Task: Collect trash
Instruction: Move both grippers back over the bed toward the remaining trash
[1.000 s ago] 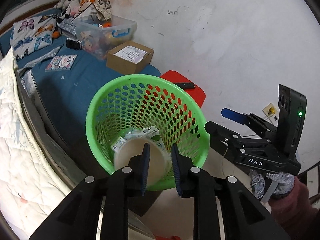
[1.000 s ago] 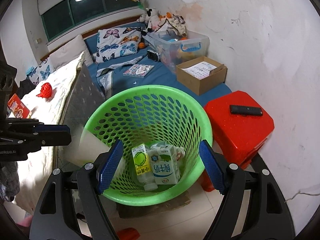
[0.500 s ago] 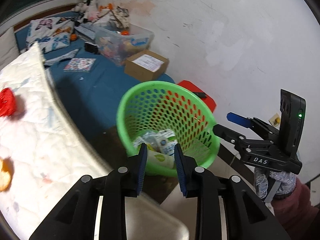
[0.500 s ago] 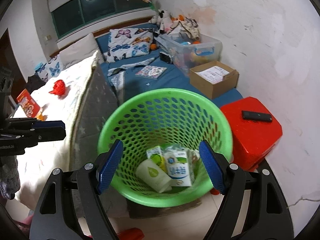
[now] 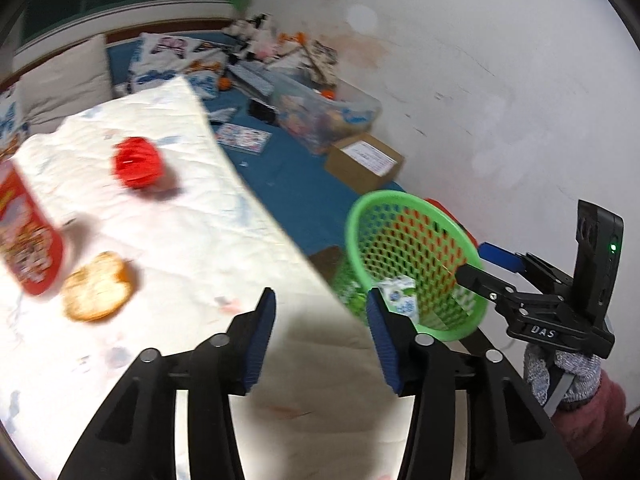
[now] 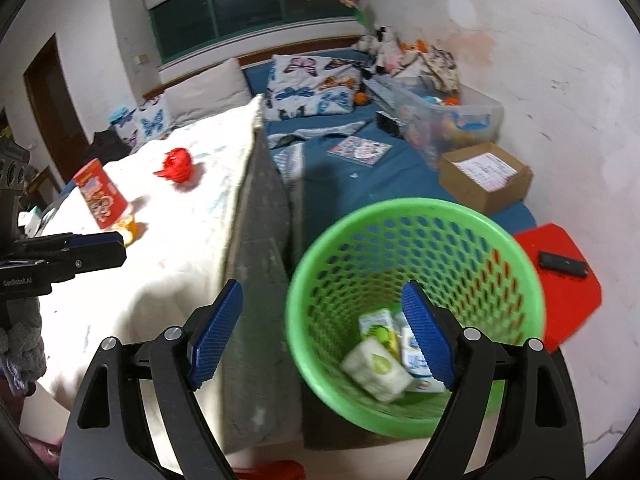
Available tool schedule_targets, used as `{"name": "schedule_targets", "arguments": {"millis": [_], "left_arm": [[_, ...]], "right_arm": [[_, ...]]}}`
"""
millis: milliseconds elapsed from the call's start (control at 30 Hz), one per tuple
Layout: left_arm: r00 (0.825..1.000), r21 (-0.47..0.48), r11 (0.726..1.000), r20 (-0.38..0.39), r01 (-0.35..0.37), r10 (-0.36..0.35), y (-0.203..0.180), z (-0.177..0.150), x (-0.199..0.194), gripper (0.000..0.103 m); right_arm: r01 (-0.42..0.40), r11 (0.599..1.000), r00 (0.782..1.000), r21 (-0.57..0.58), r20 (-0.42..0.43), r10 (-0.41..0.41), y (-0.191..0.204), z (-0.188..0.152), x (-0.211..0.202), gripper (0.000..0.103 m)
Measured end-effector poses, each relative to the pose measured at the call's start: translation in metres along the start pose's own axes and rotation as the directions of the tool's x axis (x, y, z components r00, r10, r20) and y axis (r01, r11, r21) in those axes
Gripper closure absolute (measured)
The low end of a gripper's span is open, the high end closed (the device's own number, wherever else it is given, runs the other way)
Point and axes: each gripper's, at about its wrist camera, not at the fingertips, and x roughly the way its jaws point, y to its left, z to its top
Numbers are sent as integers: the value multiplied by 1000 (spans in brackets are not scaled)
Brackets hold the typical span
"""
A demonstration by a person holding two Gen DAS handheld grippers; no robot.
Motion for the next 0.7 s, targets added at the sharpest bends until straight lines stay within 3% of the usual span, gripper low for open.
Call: {"name": "schedule_targets", "arguments": {"millis": [67, 367, 700], "left_arm": [[999, -18, 999, 17, -35, 35, 12, -3, -11, 49], [983, -137, 978, 81, -155, 167, 74, -20, -60, 43], [954, -292, 926, 103, -241, 281, 142, -44, -102, 43]], "right_arm": [[-19, 1000, 1000, -16, -3, 19, 11, 3, 5, 21], [-118, 987, 993, -108, -27, 115, 73, 15, 26, 19], [-215, 954, 976, -207, -91, 200, 143, 22, 60, 18]]}}
